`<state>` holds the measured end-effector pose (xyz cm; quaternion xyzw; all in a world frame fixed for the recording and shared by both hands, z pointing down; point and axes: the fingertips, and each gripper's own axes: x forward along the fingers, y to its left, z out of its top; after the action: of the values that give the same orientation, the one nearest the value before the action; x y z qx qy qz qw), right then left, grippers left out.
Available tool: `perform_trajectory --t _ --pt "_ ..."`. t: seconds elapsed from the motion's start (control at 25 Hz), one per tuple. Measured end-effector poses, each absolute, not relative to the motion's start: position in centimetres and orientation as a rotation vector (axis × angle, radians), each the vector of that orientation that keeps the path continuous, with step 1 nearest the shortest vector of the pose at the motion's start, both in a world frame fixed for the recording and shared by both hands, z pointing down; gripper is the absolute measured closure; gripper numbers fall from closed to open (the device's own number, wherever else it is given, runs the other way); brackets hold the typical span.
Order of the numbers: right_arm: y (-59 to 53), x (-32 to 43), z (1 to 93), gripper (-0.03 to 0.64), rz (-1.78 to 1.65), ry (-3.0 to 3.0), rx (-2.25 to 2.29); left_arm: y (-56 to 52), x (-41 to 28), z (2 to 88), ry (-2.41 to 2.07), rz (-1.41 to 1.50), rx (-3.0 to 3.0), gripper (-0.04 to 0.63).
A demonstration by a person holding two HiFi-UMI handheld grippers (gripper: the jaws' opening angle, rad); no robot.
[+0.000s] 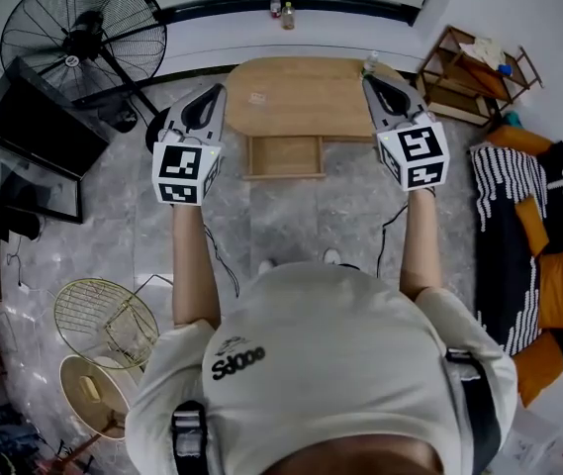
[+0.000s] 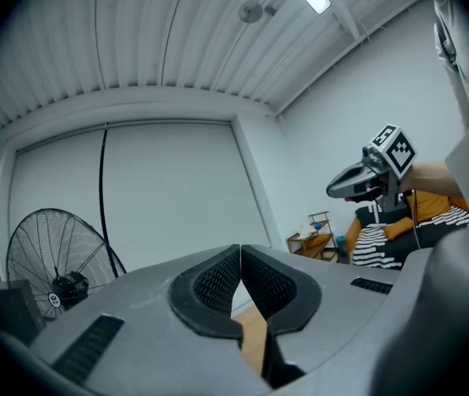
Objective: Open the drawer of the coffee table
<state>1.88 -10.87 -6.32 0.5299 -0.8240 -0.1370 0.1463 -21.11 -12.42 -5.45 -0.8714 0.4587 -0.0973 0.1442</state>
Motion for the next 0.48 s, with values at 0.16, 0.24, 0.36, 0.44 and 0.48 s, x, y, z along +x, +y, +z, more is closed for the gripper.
perform_trajectory --t 0.16,0.24,0.36,0.44,0.48 --pt "-11.0 2.5 -6.4 0.611 -0.401 -2.357 1.523 -12.3 -20.3 -5.7 1.312 -0.283 -2.510 0.575" --pt "-11.0 2.6 -6.4 0.611 -0.405 -2.353 1.525 -12.3 -20.0 -5.5 1.309 -0.294 -2.509 0.575" --pt "-11.0 2.6 -6.4 0.611 -0.412 -2.353 1.525 -12.2 -19.9 -5.4 1.307 -0.307 -2.505 0.575" --pt "-11.1 2.6 -6.5 0.611 -0.417 -2.355 1.524 -12.3 -19.9 -5.3 1.309 -0.311 -2.502 0.575" --pt "-11.1 2.6 -6.5 0.611 -0.418 -2.356 1.523 -12.2 -19.9 -5.4 1.311 -0.312 -2.502 0.575"
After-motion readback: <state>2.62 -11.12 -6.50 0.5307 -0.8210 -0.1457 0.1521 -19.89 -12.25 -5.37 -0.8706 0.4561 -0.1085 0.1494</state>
